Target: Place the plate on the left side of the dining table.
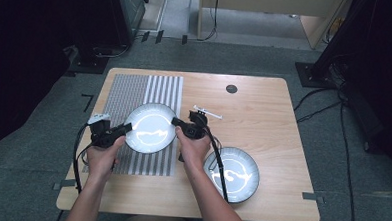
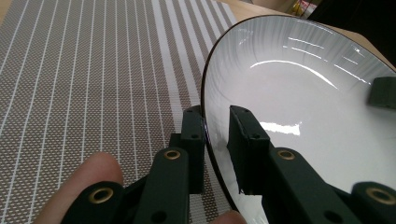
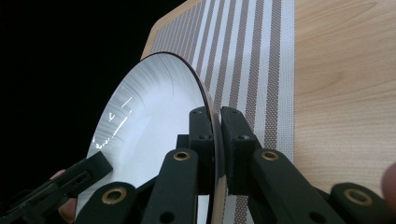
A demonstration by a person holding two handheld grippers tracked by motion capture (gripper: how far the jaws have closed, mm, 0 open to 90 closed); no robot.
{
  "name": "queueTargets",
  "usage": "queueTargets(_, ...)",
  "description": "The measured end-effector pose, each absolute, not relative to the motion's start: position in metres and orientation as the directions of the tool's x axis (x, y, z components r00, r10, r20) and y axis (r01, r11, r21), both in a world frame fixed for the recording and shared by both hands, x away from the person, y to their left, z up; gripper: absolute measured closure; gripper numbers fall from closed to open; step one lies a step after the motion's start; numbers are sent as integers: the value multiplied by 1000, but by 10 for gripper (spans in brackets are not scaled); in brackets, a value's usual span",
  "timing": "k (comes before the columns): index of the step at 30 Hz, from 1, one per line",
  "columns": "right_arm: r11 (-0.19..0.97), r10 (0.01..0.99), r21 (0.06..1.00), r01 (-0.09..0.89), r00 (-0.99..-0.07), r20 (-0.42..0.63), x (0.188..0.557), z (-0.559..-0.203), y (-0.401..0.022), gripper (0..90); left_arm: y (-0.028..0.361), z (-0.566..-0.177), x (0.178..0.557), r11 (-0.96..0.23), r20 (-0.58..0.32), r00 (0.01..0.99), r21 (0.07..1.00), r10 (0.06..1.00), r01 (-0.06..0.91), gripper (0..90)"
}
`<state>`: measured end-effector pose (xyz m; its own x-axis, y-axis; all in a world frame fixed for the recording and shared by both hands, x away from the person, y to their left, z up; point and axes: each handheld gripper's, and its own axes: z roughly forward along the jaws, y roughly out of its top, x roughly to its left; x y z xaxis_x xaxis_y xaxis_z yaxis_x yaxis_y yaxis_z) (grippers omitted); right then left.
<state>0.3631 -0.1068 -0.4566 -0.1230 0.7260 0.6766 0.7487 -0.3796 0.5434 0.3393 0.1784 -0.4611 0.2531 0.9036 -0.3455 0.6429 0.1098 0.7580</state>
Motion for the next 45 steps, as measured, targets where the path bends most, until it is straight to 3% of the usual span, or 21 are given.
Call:
queueTargets(37,-316,727,531,786,-159,668,444,-500,-64,854,211,-491,393,231,-376,96,730,922,643,805)
queueTargets(45,-343,719,500,795,-121,685,454,-518,-57,854,214,-500,405,241,-370,63,716,927,655,812)
